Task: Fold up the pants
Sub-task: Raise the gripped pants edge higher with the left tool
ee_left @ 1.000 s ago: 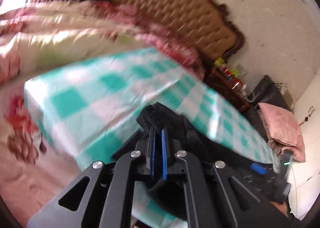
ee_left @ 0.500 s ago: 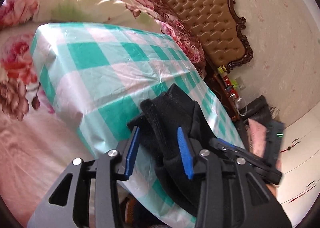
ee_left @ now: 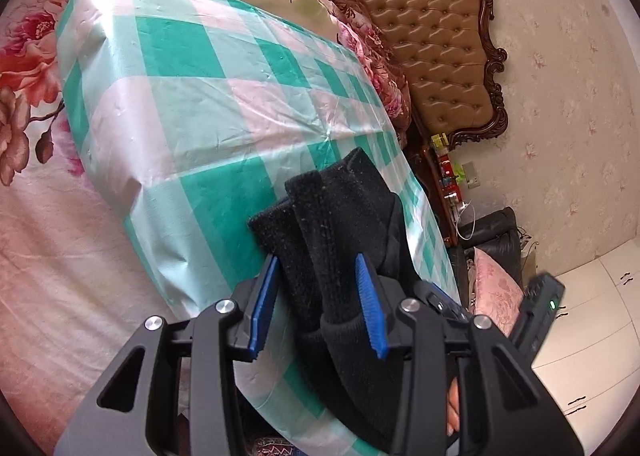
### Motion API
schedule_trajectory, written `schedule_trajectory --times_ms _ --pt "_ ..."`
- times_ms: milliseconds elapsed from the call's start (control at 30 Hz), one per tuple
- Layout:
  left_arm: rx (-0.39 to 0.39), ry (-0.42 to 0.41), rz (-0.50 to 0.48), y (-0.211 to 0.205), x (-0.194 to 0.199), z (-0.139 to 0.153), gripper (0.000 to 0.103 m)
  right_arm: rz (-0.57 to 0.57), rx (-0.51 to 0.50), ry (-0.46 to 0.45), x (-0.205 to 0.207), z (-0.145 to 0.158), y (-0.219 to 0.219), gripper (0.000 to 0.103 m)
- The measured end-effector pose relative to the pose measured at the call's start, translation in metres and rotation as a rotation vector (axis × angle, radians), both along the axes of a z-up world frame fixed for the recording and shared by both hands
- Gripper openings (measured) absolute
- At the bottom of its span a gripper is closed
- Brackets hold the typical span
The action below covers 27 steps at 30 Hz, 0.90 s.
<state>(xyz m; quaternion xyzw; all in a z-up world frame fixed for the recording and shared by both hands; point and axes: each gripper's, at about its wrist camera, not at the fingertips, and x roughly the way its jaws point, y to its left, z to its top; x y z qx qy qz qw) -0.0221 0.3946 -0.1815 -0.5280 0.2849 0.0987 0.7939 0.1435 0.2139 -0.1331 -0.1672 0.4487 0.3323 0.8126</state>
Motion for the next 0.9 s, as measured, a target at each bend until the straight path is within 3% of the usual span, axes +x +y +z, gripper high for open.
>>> schedule_trajectory --times_ms 333,467,667,800,900 --pt "-0.067 -0.034 0.013 0.012 0.004 -0.011 0.033 -0.103 -0.006 0.029 -0.038 0.0 -0.06 0.048" --pt "-0.077 -0.027 0.023 0.013 0.003 -0.014 0.029 -0.143 0.012 0.051 -0.046 0.0 -0.083 0.061" --pt "-0.062 -0.011 0.021 0.012 0.003 -0.012 0.018 -0.174 -0.03 0.069 -0.044 -0.017 -0.102 0.061" --pt "0.022 0.008 0.014 0.005 0.005 0.007 0.015 -0.15 -0.06 0.016 -0.05 -0.018 -0.096 0.063" --pt "0.168 0.024 -0.007 -0.012 0.008 0.039 0.015 -0.145 -0.016 0.059 -0.046 -0.016 -0.102 0.069"
